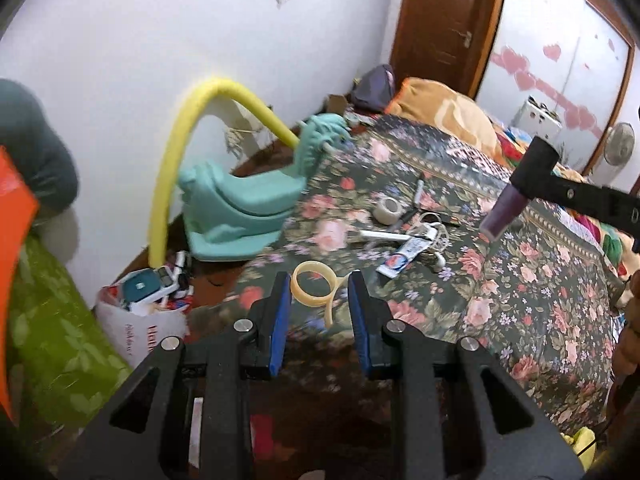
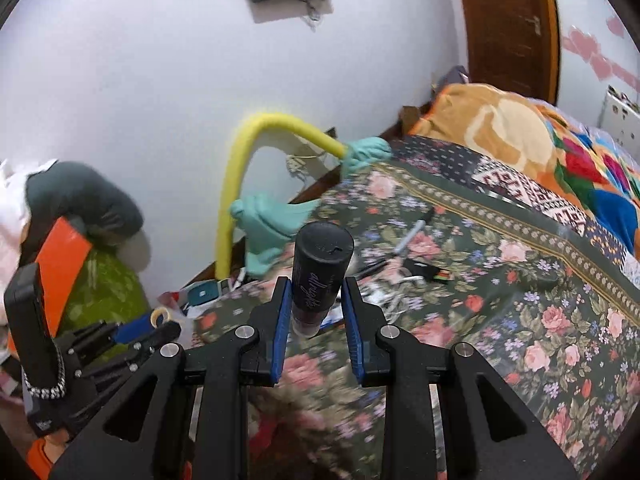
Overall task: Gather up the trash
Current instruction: 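Carry both items over the white bin and open both tools to drop them, then move both open tools back over the items on the bed, then grasp the white tape roll with the left tool while the right tool grasps the black card, then carry the tape roll and card over the white bin and release both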
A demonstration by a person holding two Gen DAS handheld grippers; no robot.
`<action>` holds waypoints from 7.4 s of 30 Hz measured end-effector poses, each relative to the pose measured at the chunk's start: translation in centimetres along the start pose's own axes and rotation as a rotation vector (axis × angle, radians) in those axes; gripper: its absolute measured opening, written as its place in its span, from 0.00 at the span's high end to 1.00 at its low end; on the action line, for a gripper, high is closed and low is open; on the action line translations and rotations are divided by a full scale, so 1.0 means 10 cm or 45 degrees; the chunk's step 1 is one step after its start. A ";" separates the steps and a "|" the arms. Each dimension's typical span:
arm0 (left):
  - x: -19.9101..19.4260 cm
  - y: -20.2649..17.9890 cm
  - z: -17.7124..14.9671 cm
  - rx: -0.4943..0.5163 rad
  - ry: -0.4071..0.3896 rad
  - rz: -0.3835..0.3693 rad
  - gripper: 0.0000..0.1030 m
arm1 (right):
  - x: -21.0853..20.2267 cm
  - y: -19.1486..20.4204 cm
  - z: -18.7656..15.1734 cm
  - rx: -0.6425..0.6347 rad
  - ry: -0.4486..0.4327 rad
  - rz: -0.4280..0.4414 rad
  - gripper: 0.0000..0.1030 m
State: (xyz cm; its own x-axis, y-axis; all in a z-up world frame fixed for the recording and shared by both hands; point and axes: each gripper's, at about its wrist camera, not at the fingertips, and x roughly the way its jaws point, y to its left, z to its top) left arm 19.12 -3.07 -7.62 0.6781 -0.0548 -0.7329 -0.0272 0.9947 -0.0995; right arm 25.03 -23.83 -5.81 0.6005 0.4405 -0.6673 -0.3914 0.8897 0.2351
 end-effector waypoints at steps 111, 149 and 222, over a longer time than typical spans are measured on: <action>1.33 -0.91 0.45 0.025 0.200 -0.117 0.55 | 0.60 -1.25 0.04 -0.114 0.183 -0.170 0.47; 2.10 -1.10 0.78 0.088 0.230 -0.163 0.64 | 1.47 -1.80 0.09 -0.134 0.343 -0.080 0.78; 0.46 2.15 -2.48 -0.700 0.627 0.282 0.61 | 1.94 2.85 -1.58 -0.656 0.837 0.440 0.72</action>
State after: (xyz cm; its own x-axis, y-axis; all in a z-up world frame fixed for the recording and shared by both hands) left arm 3.44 15.88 -29.87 0.2128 -0.0198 -0.9769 -0.5730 0.8073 -0.1412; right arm 14.52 8.15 -23.22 -0.0662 0.3746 -0.9248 -0.8349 0.4868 0.2570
